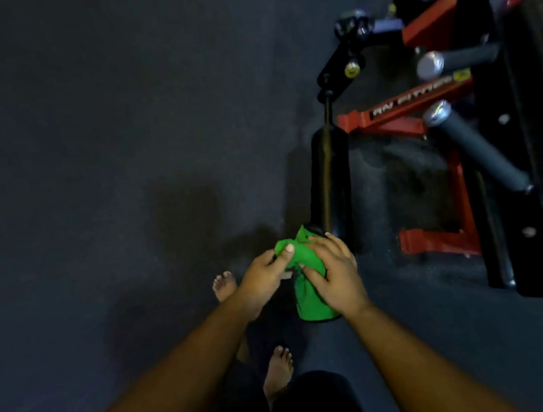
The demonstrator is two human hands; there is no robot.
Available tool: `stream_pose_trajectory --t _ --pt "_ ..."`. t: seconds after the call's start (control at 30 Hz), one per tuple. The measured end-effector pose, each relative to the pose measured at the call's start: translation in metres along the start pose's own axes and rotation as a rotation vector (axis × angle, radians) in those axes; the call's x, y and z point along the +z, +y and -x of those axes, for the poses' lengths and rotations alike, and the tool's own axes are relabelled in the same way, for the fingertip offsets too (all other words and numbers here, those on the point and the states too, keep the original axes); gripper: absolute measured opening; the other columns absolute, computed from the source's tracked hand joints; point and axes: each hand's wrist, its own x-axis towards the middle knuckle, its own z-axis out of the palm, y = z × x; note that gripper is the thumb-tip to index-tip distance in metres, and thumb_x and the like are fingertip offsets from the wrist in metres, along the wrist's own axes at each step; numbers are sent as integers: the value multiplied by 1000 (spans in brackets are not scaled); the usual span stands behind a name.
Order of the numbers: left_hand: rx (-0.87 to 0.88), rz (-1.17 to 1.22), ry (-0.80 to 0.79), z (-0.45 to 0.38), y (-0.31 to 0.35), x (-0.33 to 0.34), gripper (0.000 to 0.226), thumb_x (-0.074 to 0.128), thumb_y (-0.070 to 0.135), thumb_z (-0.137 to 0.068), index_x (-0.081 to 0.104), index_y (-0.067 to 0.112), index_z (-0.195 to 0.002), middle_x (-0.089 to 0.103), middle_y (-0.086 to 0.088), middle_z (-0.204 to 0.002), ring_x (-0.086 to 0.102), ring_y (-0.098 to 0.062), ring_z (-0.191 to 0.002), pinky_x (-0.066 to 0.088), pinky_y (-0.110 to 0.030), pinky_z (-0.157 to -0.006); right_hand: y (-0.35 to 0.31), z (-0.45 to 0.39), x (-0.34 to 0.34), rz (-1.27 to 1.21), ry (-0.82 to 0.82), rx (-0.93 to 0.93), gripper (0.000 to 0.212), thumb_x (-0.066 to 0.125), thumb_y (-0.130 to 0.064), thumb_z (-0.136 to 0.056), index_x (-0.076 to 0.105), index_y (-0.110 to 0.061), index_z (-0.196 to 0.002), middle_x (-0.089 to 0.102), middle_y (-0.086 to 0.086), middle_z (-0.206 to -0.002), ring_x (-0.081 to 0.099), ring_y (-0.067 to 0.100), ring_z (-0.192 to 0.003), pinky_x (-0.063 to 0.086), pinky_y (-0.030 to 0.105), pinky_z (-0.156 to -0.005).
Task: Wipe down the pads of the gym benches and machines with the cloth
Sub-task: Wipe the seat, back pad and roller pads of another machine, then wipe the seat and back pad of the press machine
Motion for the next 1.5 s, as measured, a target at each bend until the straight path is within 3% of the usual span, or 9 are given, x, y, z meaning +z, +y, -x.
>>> stream_pose_trajectory --t 0.13,0.37,0.53,0.67,0.8,0.9,1.0,1.2,1.5 --pt "299 -29 170 96 41 -56 9 64 10 -98 66 5 -105 69 -9 -98 65 -8 -82 51 -24 -75 -95 2 -25 -97 5 -142 53 65 -48 -87 60 -28 -135 54 -5 -145 43 24 -139 38 51 -114" --pt "581 -325 499 251 73 -180 37 68 38 -85 71 5 -102 63 2 -112 61 -13 -107 48 -27 -96 -281 -2 -49 -386 -148 -417 80 68 -63 -81 31 -49 -151 25 -10 -163 19 -4 -150 20 15 -120" --pt "665 -570 660 332 69 -277 47 56 55 -90 69 20 -119 65 5 -127 57 -13 -123 47 -38 -105 -411 -26 -24 -130 -263 -732 61 54 -68 -88 37 -58 -146 21 -17 -166 14 7 -154 21 45 -123" --pt "630 -612 767 400 58 -364 36 51 56 -92 65 28 -108 70 8 -99 66 -11 -93 54 -45 -81 -522 -41 12 -40 -211 -850 53 56 -73 -82 63 -35 -118 55 -14 -142 29 15 -151 28 60 -117" --pt "573 -771 939 454 39 -448 34 55 64 -91 58 31 -96 63 11 -89 57 -9 -87 48 -37 -74 -620 -37 46 -44 -276 -899 39 57 -67 -85 58 -29 -95 67 -12 -99 62 10 -107 42 50 -106" --pt "458 -981 1010 492 21 -509 38 54 71 -88 56 33 -93 61 13 -90 53 -11 -89 40 -36 -79 -688 -28 76 -127 -311 -894 30 67 -51 -90 49 -28 -85 58 -9 -68 53 5 -63 47 40 -65" --pt "285 -1166 1037 518 -3 -565 51 44 77 -84 59 29 -94 59 10 -96 54 -16 -95 43 -37 -84 -736 -24 105 -162 -336 -882 32 69 -50 -91 47 -28 -83 57 -6 -65 52 7 -59 44 39 -58" --pt "164 -566 1090 551 -62 -654 17 60 45 -97 50 31 -98 65 6 -89 64 -15 -80 54 -37 -79 -821 -43 166 -125 -312 -875 42 73 -62 -82 49 -27 -81 59 -7 -65 56 8 -61 47 39 -57" --pt "120 -62 1375 581 -91 -782 26 81 49 -80 68 27 -80 69 4 -76 65 -10 -71 47 -25 -56 -948 -126 285 147 -429 -1016 58 59 -78 -79 52 -22 -64 52 -7 -71 54 13 -72 44 38 -61"
